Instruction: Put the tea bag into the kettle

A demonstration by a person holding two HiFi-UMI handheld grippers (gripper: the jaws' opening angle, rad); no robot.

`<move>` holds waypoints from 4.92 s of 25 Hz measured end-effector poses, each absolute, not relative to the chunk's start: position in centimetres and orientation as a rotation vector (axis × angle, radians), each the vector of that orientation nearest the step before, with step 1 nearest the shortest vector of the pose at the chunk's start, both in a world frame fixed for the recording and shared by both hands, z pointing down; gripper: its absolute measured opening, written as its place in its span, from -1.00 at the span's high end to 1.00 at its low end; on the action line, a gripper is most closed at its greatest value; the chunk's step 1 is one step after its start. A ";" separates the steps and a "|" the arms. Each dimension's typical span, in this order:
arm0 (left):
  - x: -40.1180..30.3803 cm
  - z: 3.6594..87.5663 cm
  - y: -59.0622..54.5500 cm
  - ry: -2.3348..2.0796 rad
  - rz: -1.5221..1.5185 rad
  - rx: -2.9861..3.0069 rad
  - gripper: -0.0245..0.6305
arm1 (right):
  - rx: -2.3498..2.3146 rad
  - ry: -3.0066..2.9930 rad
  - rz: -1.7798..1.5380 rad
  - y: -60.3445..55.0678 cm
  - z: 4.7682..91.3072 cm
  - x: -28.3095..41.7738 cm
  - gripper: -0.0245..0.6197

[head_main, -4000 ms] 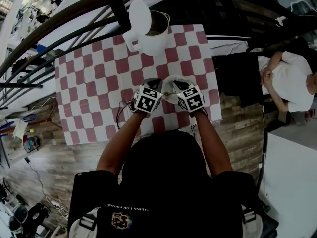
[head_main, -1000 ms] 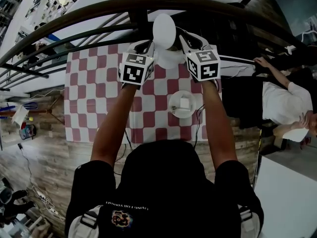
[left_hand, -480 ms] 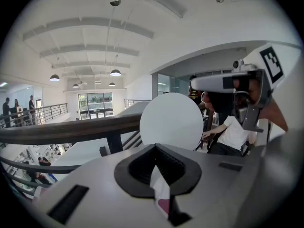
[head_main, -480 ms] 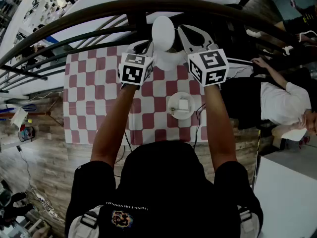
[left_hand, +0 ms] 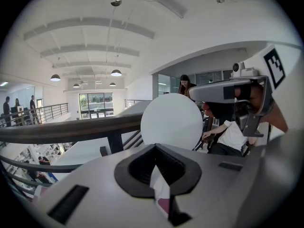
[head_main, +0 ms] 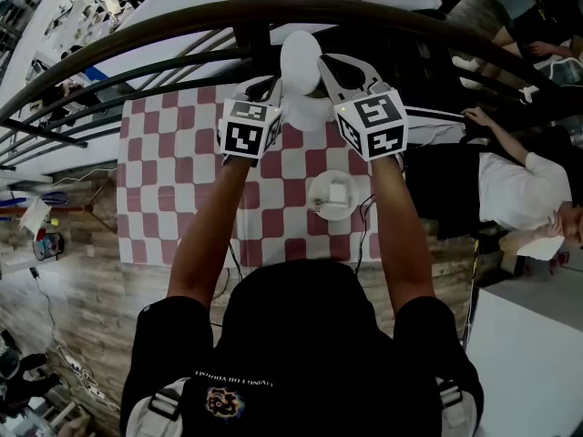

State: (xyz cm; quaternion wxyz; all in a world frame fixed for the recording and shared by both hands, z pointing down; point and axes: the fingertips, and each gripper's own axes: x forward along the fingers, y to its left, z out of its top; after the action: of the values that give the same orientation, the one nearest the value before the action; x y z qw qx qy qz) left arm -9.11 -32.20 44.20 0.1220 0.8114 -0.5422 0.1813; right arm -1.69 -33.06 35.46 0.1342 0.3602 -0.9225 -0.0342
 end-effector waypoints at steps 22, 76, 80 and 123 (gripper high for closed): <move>-8.3 46.5 -32.0 -1.554 0.565 2.343 0.92 | 1.260 -2.526 0.224 -37.2 44.1 4.9 0.88; -10.1 44.7 -21.8 -1.519 0.520 2.362 0.92 | 1.198 -2.558 0.151 -23.7 43.6 5.1 0.88; -10.7 43.3 -18.0 -1.524 0.513 2.388 0.92 | 1.203 -2.580 0.117 -19.7 42.0 5.0 0.88; -11.9 37.4 2.8 -1.482 0.351 2.471 0.92 | 1.202 -2.724 0.044 1.8 34.3 0.7 0.88</move>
State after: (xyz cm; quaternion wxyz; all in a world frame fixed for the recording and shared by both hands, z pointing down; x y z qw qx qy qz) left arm -11.91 2.76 37.39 0.1191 0.8453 -0.5068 0.1200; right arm 0.67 1.76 34.32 0.0818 0.4023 -0.9117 0.0147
